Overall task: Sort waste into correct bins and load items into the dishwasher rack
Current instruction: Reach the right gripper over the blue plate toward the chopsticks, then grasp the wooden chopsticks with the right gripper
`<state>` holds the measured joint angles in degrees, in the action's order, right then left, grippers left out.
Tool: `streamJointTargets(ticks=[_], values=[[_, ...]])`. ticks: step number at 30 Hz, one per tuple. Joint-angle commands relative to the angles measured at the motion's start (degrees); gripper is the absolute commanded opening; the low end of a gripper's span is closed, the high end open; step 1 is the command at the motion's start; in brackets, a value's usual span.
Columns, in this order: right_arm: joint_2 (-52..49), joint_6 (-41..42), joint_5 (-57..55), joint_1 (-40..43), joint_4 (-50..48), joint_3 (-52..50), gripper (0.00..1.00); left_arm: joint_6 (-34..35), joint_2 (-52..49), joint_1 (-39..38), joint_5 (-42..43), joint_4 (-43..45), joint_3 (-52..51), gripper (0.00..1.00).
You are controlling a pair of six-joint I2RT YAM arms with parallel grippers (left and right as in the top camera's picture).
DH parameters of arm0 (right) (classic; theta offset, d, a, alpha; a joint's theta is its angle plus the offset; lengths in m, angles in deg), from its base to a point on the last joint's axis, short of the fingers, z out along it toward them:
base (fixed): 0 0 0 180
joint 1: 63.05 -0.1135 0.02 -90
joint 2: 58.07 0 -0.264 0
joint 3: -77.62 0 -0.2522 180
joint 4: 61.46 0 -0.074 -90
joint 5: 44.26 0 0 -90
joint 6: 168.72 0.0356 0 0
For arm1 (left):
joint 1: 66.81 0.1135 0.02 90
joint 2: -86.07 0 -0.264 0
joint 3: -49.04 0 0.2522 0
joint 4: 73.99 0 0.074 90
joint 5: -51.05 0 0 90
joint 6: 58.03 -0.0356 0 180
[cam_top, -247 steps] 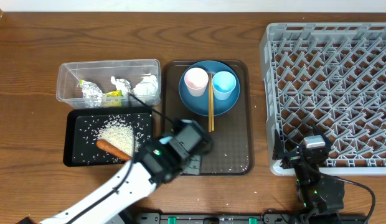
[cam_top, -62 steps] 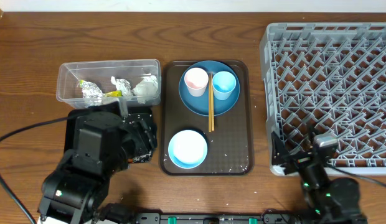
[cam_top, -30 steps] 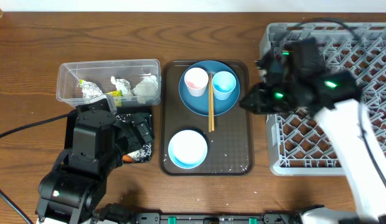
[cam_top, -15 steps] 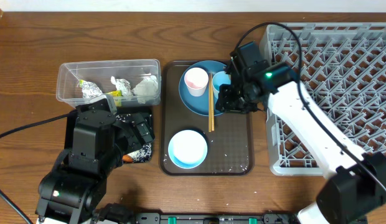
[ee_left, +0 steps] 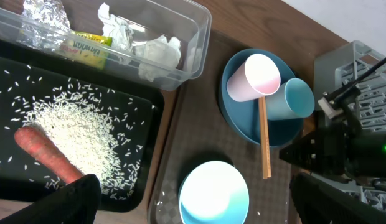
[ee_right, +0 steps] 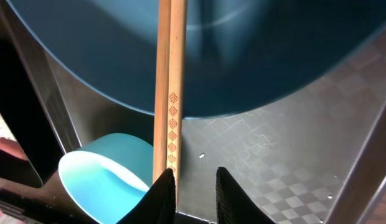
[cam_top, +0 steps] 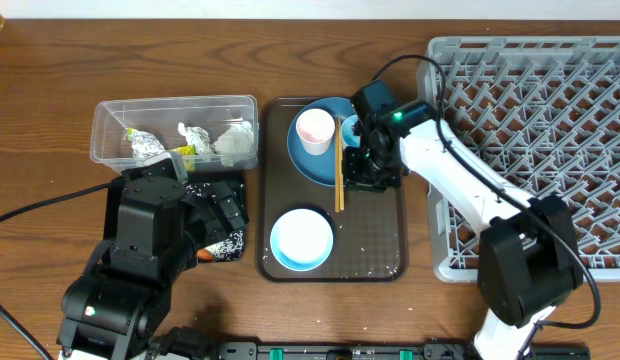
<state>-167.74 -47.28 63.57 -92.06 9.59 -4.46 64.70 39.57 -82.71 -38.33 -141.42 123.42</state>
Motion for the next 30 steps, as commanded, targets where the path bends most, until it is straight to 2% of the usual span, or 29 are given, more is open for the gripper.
streamJointTargets(ticks=[1,9,21,22,23,24,27,28,29,30], values=[[-0.2,1.4,-0.8,-2.0,-1.0,-0.3,0.21,-0.6,0.2,0.2,-1.1,-0.1,1.0,0.99],[-0.2,5.0,-7.3,-5.8,-1.5,-0.3,0.23,-0.6,0.2,0.2,-1.1,0.0,1.0,0.99],[-0.2,4.9,-6.2,-4.0,-2.6,-0.3,0.2,-0.6,0.2,0.2,-1.1,-0.1,1.0,0.99],[-0.2,4.9,-4.5,-3.5,-2.5,-0.3,0.24,-0.6,0.2,0.2,-1.1,-0.1,1.0,0.99],[-0.2,4.8,-2.1,-3.0,-2.3,-0.3,0.45,-0.6,0.2,0.2,-1.1,0.0,1.0,0.99],[-0.2,3.7,0.3,-2.4,-2.2,-0.3,0.57,-0.6,0.2,0.2,-1.1,-0.1,1.0,0.99],[-0.2,-3.1,6.7,-0.5,-2.1,-0.3,0.53,-0.6,0.2,0.2,-1.1,-0.1,1.0,0.99],[-0.2,-4.5,8.2,0.2,-1.5,-0.3,0.6,-0.6,0.2,0.2,-1.1,0.0,1.0,0.99],[-0.2,-5.2,8.9,0.8,-0.8,-0.3,0.74,-0.6,0.2,0.2,-1.1,0.0,1.0,0.99],[-0.2,-5.6,9.0,1.4,-0.2,-0.3,0.99,-0.6,0.2,0.2,-1.1,0.0,1.0,0.99]])
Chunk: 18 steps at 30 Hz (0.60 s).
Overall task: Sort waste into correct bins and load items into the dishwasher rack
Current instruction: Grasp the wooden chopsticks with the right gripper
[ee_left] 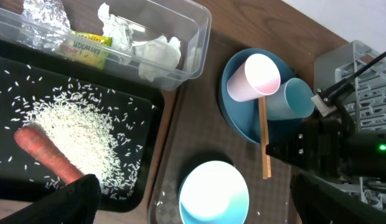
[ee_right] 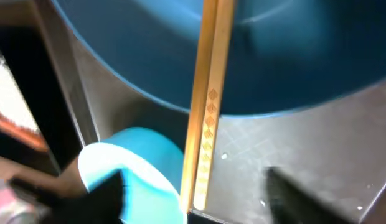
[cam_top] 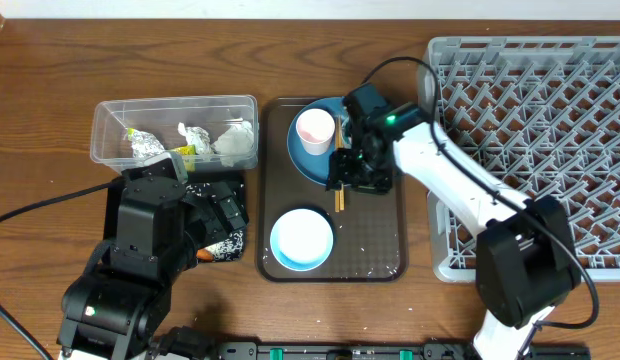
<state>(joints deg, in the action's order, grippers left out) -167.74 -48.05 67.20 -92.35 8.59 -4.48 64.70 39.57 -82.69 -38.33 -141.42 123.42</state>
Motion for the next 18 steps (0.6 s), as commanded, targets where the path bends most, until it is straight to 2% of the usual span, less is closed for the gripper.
streamJointTargets(ticks=[1,4,5,6,8,9,10,15,18], values=[[-0.2,-4.8,5.4,2.1,1.5,-0.2,0.99,-0.6,0.2,0.2,-1.1,0.0,1.0,0.99],[-0.2,-4.8,5.8,3.1,3.1,-0.2,0.99,-0.6,0.2,0.2,-1.1,-0.1,1.0,0.99],[-0.2,-4.9,5.8,3.3,3.6,-0.2,0.88,-0.6,0.2,0.2,-1.1,0.0,1.0,0.99],[-0.2,-4.9,5.7,3.4,4.0,-0.2,0.63,-0.6,0.2,0.2,-1.1,0.0,1.0,0.99],[-0.2,-4.8,5.7,3.5,4.7,-0.3,0.25,-0.6,0.2,0.2,-1.1,0.0,1.0,0.99],[-0.2,-4.8,5.3,3.4,5.0,-0.3,0.17,-0.6,0.2,0.2,-1.1,-0.1,1.0,0.99],[-0.2,-4.7,4.7,3.3,5.4,-0.3,0.13,-0.6,0.2,0.2,-1.1,0.0,1.0,0.99],[-0.2,-0.1,-3.0,2.2,7.2,-0.7,0.15,-0.6,0.2,0.2,-1.1,-0.1,1.0,0.99],[-0.2,1.7,-3.5,1.4,6.4,-1.6,0.14,-0.6,0.2,0.2,-1.1,0.0,1.0,0.99]])
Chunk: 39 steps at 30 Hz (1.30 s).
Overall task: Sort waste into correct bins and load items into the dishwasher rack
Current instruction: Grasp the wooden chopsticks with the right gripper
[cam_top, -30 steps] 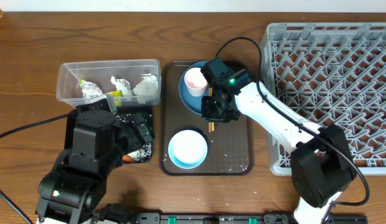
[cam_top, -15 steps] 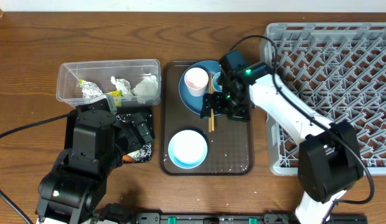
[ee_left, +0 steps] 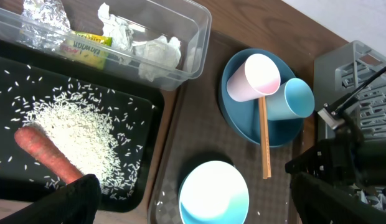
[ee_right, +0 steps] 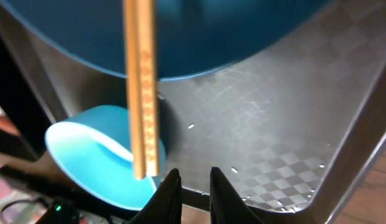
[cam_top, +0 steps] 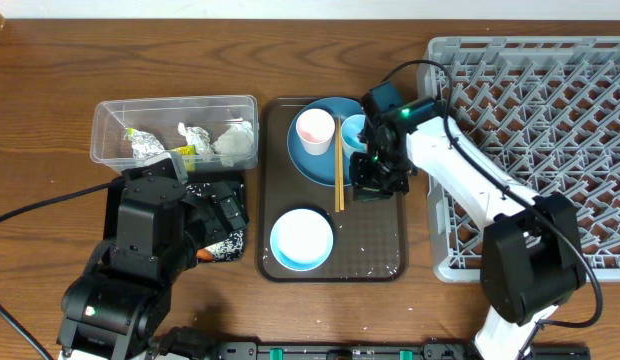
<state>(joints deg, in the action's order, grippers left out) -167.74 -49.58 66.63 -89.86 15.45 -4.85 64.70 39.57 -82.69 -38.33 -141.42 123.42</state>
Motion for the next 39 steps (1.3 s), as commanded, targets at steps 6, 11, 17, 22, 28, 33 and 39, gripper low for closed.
streamJointTargets(ticks=[6,11,17,22,28,33,39], values=[[-0.2,5.3,-2.3,-4.2,-7.2,-4.8,0.14,-0.6,0.2,0.2,-1.1,0.0,1.0,0.99],[-0.2,6.6,-0.9,-4.4,-8.1,-4.6,0.13,-0.6,0.2,0.2,-1.1,0.0,1.0,0.99],[0.0,6.6,-0.9,-1.6,-4.9,-4.3,0.12,-0.6,0.2,0.2,-1.1,0.0,1.0,0.99],[0.4,5.9,-0.5,-0.5,-3.3,-4.3,0.11,-0.6,0.2,0.2,-1.1,0.0,1.0,0.99],[0.6,5.9,0.5,-0.5,-4.2,-4.3,0.13,-0.6,0.2,0.2,-1.1,-0.1,1.0,0.99],[0.6,4.0,7.7,-0.5,-6.9,-4.3,0.13,-0.6,0.2,0.2,-1.1,0.0,1.0,1.0],[0.6,4.0,7.6,-0.2,-8.7,-4.3,0.14,-0.6,0.2,0.2,-1.1,0.0,1.0,1.0]])
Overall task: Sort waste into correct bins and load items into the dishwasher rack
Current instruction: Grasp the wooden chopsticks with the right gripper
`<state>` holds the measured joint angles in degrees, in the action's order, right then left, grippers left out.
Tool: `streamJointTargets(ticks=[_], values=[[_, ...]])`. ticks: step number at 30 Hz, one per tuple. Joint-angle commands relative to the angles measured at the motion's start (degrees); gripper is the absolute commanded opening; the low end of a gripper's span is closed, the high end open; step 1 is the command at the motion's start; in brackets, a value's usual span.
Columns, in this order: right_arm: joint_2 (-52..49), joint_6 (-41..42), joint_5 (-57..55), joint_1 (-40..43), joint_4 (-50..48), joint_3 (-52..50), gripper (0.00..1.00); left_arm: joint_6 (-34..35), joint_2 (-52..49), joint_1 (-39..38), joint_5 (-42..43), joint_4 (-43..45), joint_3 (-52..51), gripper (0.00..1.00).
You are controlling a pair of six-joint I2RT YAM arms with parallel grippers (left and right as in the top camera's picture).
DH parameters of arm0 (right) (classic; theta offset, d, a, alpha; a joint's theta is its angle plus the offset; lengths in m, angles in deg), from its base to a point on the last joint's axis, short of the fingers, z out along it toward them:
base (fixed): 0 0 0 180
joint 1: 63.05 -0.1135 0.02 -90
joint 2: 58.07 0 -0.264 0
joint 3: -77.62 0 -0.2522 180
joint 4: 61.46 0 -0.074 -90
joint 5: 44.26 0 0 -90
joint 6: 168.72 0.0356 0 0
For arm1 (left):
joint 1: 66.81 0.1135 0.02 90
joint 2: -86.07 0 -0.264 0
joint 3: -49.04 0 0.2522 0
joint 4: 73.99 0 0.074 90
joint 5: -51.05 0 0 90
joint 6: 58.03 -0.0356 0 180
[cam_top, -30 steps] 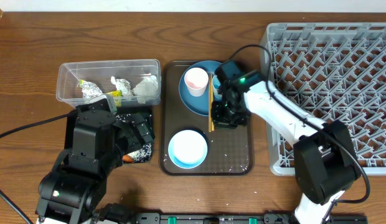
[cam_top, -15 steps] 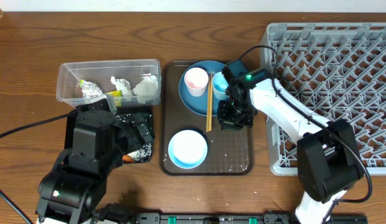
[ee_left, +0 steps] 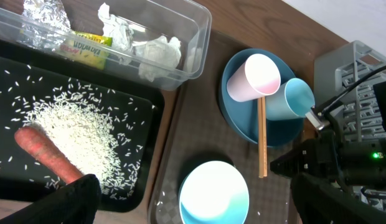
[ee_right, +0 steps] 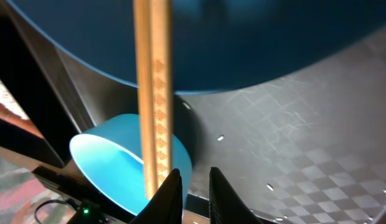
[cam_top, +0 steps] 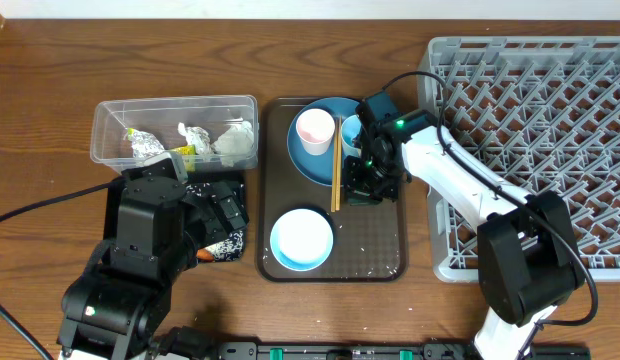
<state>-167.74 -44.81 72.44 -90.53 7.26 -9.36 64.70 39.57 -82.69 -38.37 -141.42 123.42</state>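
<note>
A pair of wooden chopsticks point(cam_top: 337, 172) lies across the blue plate point(cam_top: 312, 165) and onto the brown tray point(cam_top: 382, 250). On the plate are a pink cup point(cam_top: 314, 130) and a teal cup point(cam_top: 351, 130); a blue bowl point(cam_top: 302, 238) sits below on the tray. My right gripper point(cam_top: 364, 188) is low over the tray just right of the chopsticks point(ee_right: 152, 93). It point(ee_right: 194, 196) is shut, with nothing between its fingers. My left gripper point(ee_left: 199, 208) hangs open high above the bowl point(ee_left: 213, 193), holding nothing.
The grey dishwasher rack point(cam_top: 535, 130) fills the right side. A clear bin point(cam_top: 108, 112) with foil and paper waste stands at the left. Below it a black tray point(ee_left: 12, 81) holds rice and a carrot point(ee_left: 47, 152).
My right gripper has shifted a little to the left, closer to the chopsticks. The chopsticks' near end now lies slightly further left. The left arm has not moved.
My right gripper was nearly shut beside the chopsticks at the plate's near edge. Then it stood open and further left, over them. Then it was shut again to their right. The chopsticks still lie on the plate and tray, barely shifted.
</note>
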Motion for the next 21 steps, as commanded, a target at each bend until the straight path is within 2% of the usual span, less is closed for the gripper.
streamJointTargets(ticks=[1,21], values=[[0.6,-0.6,1.8,0.5,-0.8,0.2,0.15,-0.6,0.2,0.2,-1.1,0.0,1.0,1.0],[0.6,4.3,-4.2,-4.6,-4.8,0.2,0.14,-0.6,0.2,0.2,-1.1,0.0,1.0,1.0]])
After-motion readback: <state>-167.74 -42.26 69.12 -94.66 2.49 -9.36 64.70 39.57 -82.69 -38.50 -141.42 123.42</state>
